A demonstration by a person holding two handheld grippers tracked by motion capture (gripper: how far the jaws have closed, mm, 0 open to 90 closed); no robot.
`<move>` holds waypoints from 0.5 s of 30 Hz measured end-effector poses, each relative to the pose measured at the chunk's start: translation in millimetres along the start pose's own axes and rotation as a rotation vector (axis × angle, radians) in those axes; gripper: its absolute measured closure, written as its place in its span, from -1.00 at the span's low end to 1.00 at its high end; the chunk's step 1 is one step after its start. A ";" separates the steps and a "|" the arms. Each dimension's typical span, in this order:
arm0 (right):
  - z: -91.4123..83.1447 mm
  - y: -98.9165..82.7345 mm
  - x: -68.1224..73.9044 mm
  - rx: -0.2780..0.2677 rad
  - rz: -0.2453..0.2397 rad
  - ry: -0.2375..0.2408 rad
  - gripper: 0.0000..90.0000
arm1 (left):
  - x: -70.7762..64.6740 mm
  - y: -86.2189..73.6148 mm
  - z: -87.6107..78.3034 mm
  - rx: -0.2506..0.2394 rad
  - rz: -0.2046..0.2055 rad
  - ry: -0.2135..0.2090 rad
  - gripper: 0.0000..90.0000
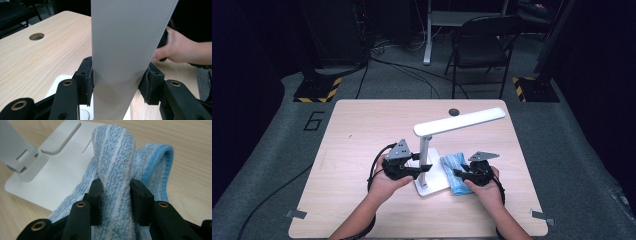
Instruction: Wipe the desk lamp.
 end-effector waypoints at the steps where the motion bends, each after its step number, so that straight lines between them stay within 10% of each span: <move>1: 0.7 -0.8 -0.2 0.002 -0.007 -0.019 0.42 | 0.9 0.6 0.9 0.000 -0.004 -0.008 0.15; 15: -7.8 -2.7 3.5 0.006 -0.015 -0.055 0.42 | 19.9 9.6 11.3 -0.017 -0.036 0.020 0.14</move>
Point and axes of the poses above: each handheld gripper's, and its own axes: z roughly forward along the jaws, y roughly out of its top, x roughly to its left, the point moved 9 cm from there along z, roughly forward along the jaws, and after that the axes turned 9 degrees about -z, right-handed, at the moved point
